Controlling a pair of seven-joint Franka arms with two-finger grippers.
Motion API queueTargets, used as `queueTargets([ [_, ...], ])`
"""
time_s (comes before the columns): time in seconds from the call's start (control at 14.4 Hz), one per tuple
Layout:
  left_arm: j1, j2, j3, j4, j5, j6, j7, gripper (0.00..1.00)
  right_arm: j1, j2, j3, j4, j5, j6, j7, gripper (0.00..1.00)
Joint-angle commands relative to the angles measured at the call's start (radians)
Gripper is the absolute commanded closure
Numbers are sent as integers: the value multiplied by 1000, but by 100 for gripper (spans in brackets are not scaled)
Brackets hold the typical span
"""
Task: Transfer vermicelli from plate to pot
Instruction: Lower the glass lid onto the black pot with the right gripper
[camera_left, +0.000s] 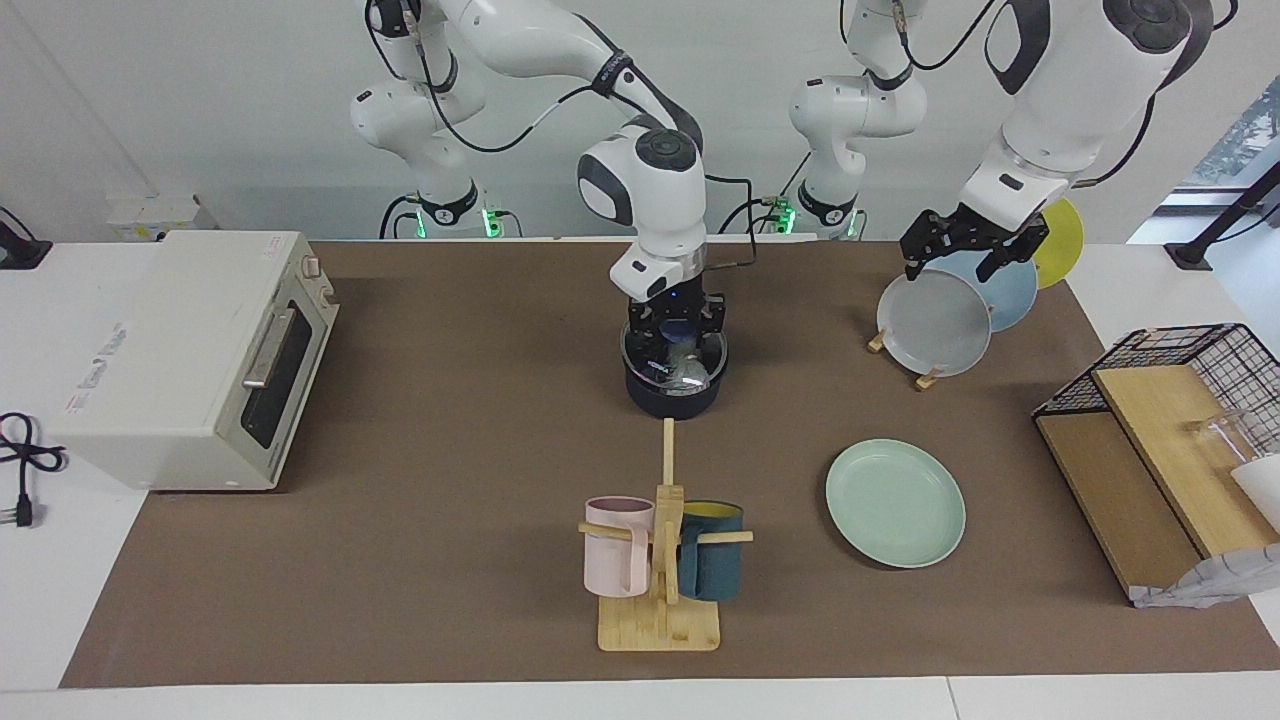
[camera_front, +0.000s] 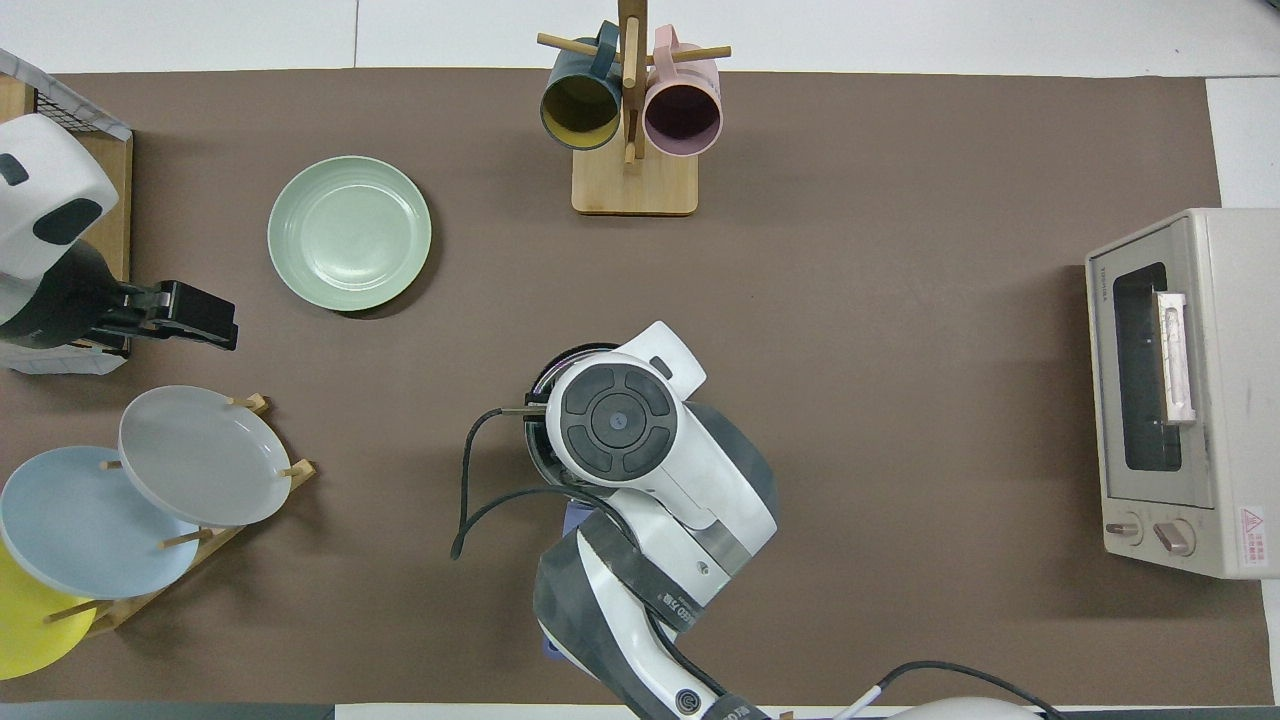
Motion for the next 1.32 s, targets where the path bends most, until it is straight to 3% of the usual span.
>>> queueTargets([
  [0.0, -4, 5, 8, 24, -7, -36, -4, 0, 3, -12, 0, 1, -29, 22, 42, 41],
  [0.83, 13, -4, 8, 13, -6, -23, 3, 0, -2, -20, 1, -33, -32, 58, 39, 41],
  [1.04, 13, -4, 8, 11, -3, -17, 3, 0, -2, -30, 1, -83, -32, 133, 39, 41],
  [1.25, 12, -4, 8, 11, -3, -20, 0, 0, -2, -30, 1, -85, -32, 134, 38, 39],
])
